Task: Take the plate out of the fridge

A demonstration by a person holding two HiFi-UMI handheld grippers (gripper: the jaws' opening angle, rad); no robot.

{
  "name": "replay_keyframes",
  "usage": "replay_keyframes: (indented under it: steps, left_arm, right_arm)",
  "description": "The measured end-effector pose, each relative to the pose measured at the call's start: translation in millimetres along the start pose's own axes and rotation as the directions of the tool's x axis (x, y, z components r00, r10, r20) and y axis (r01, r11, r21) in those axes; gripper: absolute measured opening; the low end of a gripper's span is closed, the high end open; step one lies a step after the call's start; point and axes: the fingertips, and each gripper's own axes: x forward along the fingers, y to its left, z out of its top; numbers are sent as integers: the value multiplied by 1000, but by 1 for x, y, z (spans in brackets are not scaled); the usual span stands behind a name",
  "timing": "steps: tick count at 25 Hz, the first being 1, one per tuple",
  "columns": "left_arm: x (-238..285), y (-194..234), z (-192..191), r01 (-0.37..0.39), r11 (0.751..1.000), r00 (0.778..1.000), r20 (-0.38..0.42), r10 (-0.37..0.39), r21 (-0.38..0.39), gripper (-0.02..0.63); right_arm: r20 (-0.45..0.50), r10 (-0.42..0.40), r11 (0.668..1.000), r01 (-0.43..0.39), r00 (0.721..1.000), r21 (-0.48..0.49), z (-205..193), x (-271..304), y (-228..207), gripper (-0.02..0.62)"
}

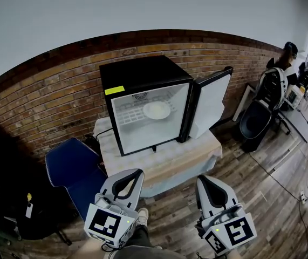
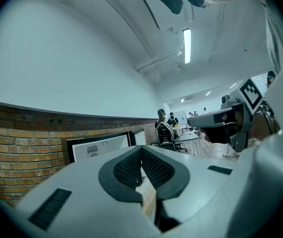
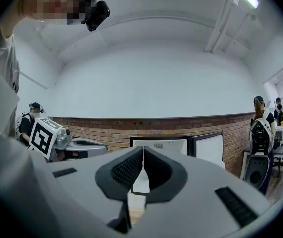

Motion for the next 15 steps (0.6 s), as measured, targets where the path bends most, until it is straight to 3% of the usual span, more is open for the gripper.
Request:
replay_keyframes:
  steps: [15]
  left_arm:
    - [76,66,-26,23,998,998,-65,-27,-56,18]
  right_arm:
    - [-27,9,1000,-8,1000,16,-11,108,-35,29]
